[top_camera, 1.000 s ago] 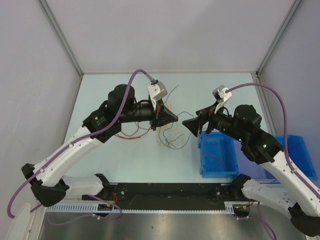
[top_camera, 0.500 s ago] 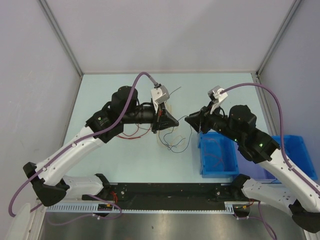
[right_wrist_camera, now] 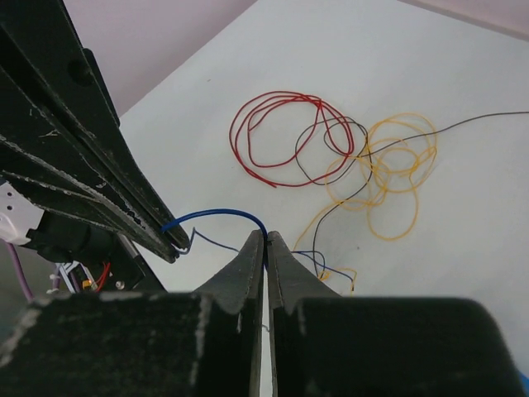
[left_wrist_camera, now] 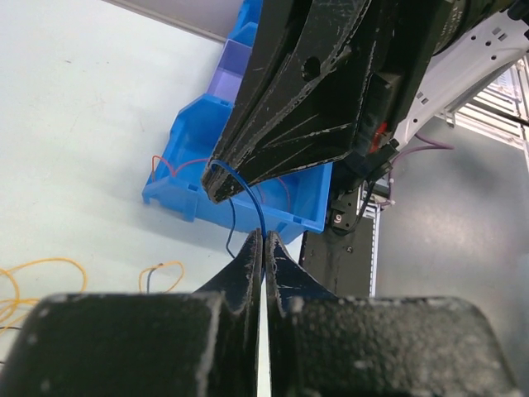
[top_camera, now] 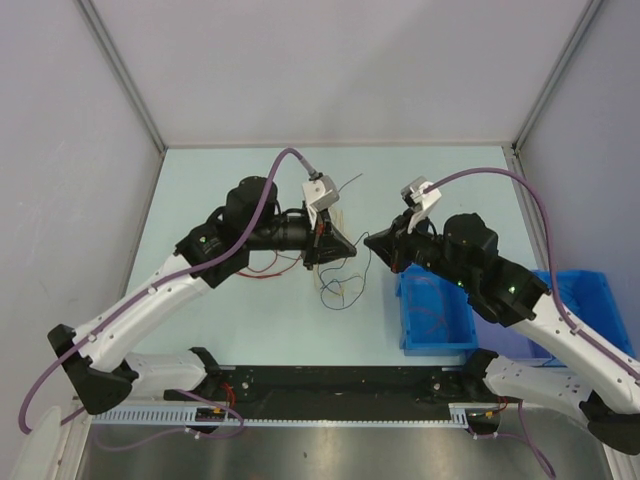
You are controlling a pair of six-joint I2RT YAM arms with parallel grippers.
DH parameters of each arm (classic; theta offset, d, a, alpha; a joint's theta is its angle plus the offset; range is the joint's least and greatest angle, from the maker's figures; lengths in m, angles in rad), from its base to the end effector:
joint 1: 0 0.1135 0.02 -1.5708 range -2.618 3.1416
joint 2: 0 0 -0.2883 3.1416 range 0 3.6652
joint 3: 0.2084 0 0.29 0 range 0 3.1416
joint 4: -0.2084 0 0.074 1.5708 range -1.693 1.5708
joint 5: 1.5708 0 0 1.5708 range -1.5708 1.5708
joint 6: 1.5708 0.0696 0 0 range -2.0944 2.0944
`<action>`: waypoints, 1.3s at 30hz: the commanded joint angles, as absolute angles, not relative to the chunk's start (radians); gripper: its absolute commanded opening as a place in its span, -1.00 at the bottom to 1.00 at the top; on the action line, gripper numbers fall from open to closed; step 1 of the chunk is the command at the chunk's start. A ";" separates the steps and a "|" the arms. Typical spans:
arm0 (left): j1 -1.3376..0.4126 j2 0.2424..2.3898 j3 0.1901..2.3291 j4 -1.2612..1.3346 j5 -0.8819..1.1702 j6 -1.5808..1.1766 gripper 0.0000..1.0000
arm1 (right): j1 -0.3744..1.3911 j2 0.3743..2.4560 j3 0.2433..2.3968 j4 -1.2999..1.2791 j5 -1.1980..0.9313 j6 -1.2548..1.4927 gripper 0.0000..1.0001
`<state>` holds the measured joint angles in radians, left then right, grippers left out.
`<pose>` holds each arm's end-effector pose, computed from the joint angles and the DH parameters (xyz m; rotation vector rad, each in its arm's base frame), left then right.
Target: Untangle the cables
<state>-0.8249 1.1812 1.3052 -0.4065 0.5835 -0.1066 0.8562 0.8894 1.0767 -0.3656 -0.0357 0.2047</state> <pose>0.1832 -0.2548 0.4380 1.0847 1.6520 -1.1675 0.1602 0.1884 0.4237 -0.6077 1.7144 0.7972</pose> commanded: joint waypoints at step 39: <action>-0.804 1.187 0.841 0.080 0.264 -0.399 0.11 | 0.896 0.831 1.328 -0.163 0.132 0.216 -1.00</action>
